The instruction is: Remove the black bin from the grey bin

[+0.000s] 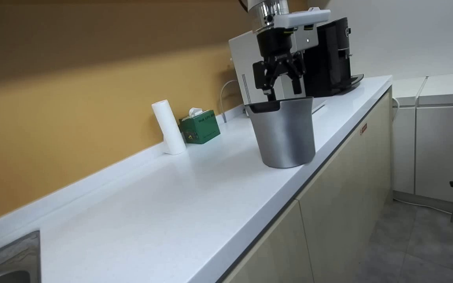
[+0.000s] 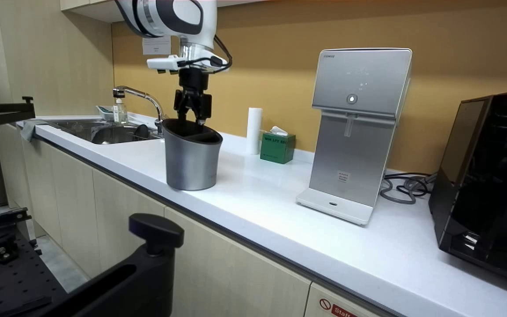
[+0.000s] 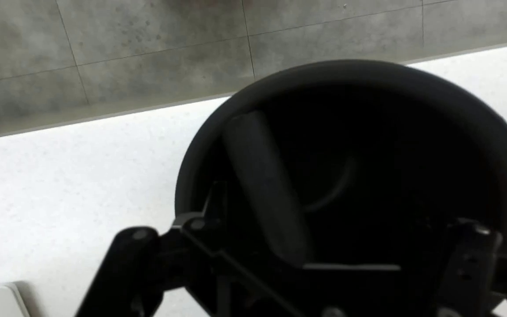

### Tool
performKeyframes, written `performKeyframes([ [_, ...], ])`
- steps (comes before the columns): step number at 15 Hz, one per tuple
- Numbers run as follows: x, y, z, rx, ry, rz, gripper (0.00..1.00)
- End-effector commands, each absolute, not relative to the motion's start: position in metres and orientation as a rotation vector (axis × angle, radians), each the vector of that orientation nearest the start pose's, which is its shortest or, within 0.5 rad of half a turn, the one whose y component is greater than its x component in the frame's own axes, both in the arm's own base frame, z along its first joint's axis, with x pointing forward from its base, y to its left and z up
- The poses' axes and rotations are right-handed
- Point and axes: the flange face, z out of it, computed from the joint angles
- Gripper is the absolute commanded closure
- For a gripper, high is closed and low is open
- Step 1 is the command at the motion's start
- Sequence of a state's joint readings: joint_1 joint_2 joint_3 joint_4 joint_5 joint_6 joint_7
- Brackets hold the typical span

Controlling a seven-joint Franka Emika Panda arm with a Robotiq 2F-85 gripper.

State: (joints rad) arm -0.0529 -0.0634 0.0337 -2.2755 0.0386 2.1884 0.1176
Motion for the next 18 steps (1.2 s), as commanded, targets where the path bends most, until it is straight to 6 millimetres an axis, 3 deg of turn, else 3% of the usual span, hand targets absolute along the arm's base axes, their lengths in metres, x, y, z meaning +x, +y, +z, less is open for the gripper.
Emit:
performKeyframes([
  [1, 0.51, -0.014, 0.377, -3.111, 0.142, 0.06, 0.0],
  [10, 0.519, -0.012, 0.365, -3.084, -0.094, -0.071, 0.0],
  [18, 0.52, -0.007, 0.34, -3.061, -0.163, -0.149, 0.0],
])
